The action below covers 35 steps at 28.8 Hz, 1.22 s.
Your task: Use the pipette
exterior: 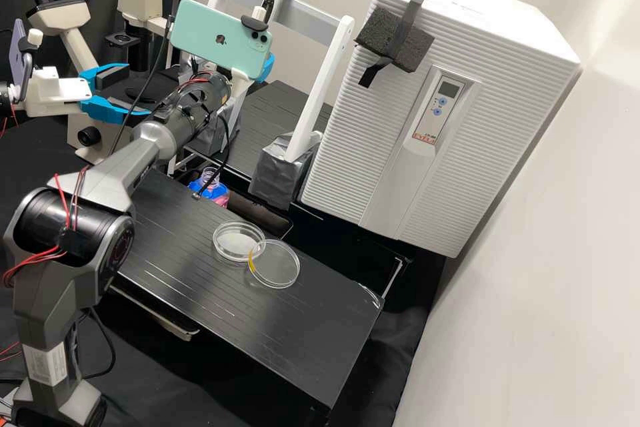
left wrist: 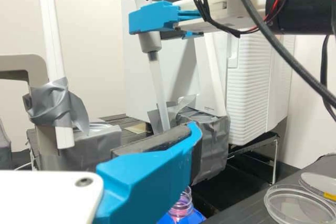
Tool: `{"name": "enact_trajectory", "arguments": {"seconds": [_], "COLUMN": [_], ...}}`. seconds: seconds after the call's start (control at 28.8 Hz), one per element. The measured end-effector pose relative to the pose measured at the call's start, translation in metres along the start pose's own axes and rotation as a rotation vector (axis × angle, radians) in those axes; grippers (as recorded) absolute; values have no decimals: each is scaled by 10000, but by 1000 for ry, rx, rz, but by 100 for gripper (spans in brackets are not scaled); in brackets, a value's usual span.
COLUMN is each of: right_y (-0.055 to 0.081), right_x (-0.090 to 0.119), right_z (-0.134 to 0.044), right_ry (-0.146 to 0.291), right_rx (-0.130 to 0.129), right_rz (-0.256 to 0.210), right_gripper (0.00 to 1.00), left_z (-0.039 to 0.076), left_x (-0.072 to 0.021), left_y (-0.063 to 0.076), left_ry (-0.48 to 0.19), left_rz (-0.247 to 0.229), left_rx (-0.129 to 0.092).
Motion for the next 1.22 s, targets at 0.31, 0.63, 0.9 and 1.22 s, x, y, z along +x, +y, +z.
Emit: {"name": "enact_trajectory", "arguments": {"seconds": [0.31, 0.63, 0.9, 1.22], "right_y": [16, -15, -1, -19], "right_x": [-7, -201, -586, -990], "right_z": [-15, -21, -75, 67], "right_ry": [3, 16, 86, 129], "right_rx": [-7, -5, -26, 18], "right_rz": [21, 44, 103, 249], "right_gripper": [100, 100, 100, 100], "left_z": [0, 20, 84, 142], "left_x": [0, 4, -24, -141], "left_y": [0, -2, -98, -313], "left_ry": [0, 2, 14, 82], "left_rz": [0, 4, -13, -29], "left_rx": [0, -10, 54, 95]}}
